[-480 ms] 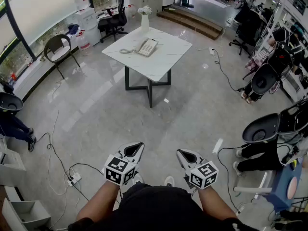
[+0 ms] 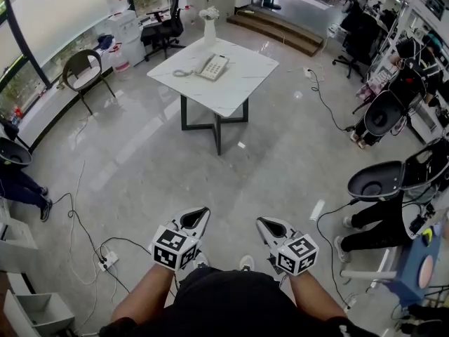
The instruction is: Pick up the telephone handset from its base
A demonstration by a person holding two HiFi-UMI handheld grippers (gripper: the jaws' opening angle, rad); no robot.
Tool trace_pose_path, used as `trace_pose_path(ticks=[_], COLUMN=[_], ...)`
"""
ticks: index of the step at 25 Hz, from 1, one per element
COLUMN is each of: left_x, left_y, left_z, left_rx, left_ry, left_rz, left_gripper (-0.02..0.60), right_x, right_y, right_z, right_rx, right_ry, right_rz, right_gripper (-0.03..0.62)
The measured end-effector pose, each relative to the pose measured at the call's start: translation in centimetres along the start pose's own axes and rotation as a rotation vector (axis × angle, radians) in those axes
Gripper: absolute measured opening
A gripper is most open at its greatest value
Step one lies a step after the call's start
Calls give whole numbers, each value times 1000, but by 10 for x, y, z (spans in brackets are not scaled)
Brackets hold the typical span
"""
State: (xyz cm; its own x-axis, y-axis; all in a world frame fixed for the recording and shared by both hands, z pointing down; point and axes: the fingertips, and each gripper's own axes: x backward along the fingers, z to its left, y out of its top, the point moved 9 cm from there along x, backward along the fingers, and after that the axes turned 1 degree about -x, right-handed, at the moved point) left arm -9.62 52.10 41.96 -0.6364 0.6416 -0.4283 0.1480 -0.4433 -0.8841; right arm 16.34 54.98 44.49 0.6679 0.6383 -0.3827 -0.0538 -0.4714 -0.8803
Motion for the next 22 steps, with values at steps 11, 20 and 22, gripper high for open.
trace_pose_path(ticks=[11, 20, 22], left_x=[-1, -2, -1], left_y=[0, 3, 6], left_z=[6, 15, 20], left_rx=[10, 8, 6], left_ry=[9, 11, 13], left_rz=[3, -10, -19], left_gripper=[2, 2, 2], right_x=[-6, -15, -19], right_y=[3, 7, 7], right_z=[-1, -1, 2], right_rx=[-30, -29, -26], right_ry=[-19, -17, -14], right_rz=[1, -7, -4], right_gripper=[2, 2, 2])
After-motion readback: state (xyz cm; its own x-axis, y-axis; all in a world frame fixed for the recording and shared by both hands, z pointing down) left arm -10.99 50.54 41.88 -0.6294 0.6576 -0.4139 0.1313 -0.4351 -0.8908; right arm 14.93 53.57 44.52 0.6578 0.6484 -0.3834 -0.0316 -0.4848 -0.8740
